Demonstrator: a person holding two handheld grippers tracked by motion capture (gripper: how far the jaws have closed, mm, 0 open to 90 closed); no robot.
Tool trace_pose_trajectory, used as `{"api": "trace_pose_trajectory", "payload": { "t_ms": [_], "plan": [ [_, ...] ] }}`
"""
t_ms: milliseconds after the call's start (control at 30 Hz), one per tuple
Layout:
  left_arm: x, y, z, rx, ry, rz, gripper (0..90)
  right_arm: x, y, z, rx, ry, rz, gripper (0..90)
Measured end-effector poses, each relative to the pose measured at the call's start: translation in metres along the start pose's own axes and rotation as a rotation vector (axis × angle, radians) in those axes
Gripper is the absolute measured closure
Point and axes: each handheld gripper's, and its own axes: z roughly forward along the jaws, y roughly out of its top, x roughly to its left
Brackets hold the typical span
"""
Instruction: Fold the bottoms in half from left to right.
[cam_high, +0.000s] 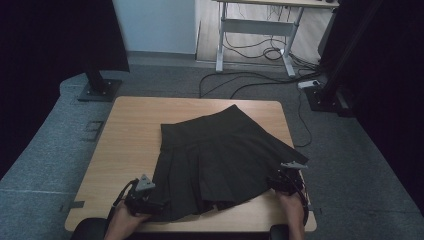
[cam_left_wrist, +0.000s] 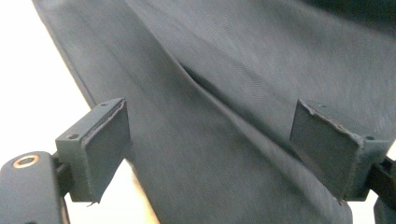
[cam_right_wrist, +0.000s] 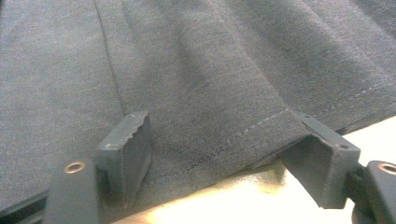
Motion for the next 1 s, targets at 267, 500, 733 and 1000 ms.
{"api": "trace_pose_trajectory", "payload": {
  "t_ms": [267, 500, 733, 1000],
  "plan": [
    [0.048, 0.031, 0.017, 0.014, 0.045, -0.028, 10.6, 0.001, 0.0, 0.002, -0.006, 0.001, 0.004, 20.4],
    [0.08, 0.057, 0.034, -0.014, 0.087, -0.041, 8.7, 0.003, -0.001, 0.003, -0.013, 0.001, 0.005, 17.6],
    [0.108, 0.075, 0.053, -0.026, 0.12, -0.059, 9.4, 0.005, -0.003, 0.004, -0.026, 0.005, 0.002, 13.1],
    [0.136, 0.106, 0.075, -0.019, 0.147, -0.082, 13.4, 0.005, -0.004, 0.005, -0.035, 0.006, 0.001, 11.9]
  ]
}}
